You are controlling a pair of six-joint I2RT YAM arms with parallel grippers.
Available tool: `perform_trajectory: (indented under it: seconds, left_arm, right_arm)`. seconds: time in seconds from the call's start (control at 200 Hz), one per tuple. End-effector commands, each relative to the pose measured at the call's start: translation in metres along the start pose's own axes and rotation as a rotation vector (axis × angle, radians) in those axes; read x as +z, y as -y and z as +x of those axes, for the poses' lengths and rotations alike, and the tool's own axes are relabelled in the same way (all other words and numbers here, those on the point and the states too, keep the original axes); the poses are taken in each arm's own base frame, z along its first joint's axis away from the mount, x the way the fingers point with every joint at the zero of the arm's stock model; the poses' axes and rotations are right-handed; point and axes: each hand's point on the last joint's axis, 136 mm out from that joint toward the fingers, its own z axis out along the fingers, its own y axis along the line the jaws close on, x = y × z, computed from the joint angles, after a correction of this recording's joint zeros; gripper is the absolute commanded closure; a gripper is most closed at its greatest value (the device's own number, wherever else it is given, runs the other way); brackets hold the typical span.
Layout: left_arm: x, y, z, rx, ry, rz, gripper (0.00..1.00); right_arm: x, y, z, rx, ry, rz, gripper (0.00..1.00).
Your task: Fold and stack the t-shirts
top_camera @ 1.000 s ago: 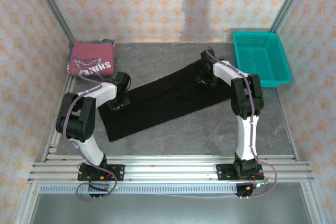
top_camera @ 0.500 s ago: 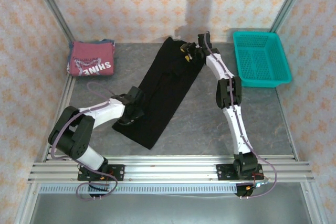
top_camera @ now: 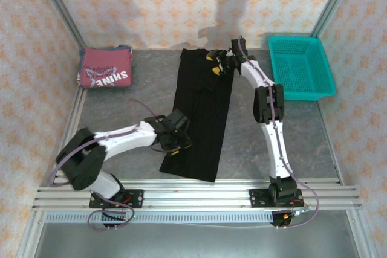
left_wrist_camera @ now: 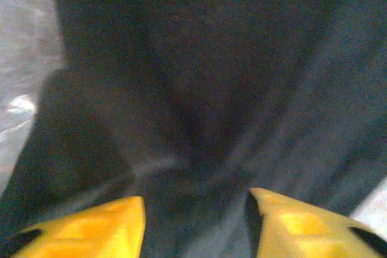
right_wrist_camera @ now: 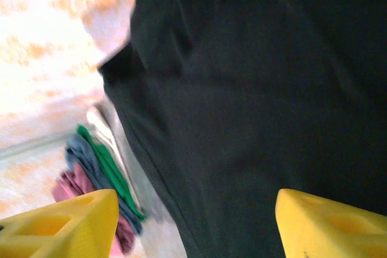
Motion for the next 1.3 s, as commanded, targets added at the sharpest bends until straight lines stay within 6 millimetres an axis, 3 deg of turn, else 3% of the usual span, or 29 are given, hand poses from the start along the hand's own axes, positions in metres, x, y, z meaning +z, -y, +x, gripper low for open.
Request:
perform_trajectory:
  seconds: [0.0, 0.1, 0.175, 0.225, 0.355, 0.46, 0.635, 0.786, 1.191, 1.296]
  left_arm:
    - [-0.055, -0.015, -0.01, -0.008, 0.092, -0.023, 0.38]
    - [-0.074, -0.044, -0.017, -0.002, 0.155, -0.064, 0.33]
    - [-0.072, -0.068, -0.016, -0.004, 0.147, -0.099, 0.33]
    - [-0.066, -0.073, -0.017, 0.019, 0.152, -0.083, 0.33]
    - [-0.039, -0.062, -0.017, 0.08, 0.117, -0.009, 0.33]
    - [-0.017, -0.065, -0.014, 0.084, 0.099, 0.006, 0.34]
    - [0.0, -0.086, -0.009, 0.099, 0.092, -0.032, 0.37]
    - [0.008, -0.082, -0.006, 0.082, 0.08, 0.018, 0.39]
    - [0.025, -0.061, 0.005, 0.108, 0.045, 0.097, 0.48]
    - [0.029, -0.046, 0.009, 0.116, 0.041, 0.14, 0.55]
  right_arm:
    - [-0.099, -0.046, 0.045, -0.197, 0.027, 0.091, 0.3]
    - [-0.149, -0.018, 0.106, -0.238, -0.016, 0.213, 0.29]
    - [-0.179, 0.012, 0.163, -0.229, -0.082, 0.26, 0.29]
    - [-0.194, 0.037, 0.203, -0.221, -0.125, 0.285, 0.29]
    - [-0.204, 0.106, 0.302, -0.174, -0.295, 0.318, 0.31]
    - [-0.199, 0.141, 0.353, -0.172, -0.387, 0.334, 0.32]
    - [-0.196, 0.166, 0.385, -0.196, -0.456, 0.371, 0.35]
    - [-0.193, 0.193, 0.399, -0.189, -0.475, 0.42, 0.37]
    - [-0.175, 0.206, 0.422, -0.209, -0.481, 0.452, 0.38]
    - [-0.168, 0.214, 0.424, -0.207, -0.493, 0.474, 0.49]
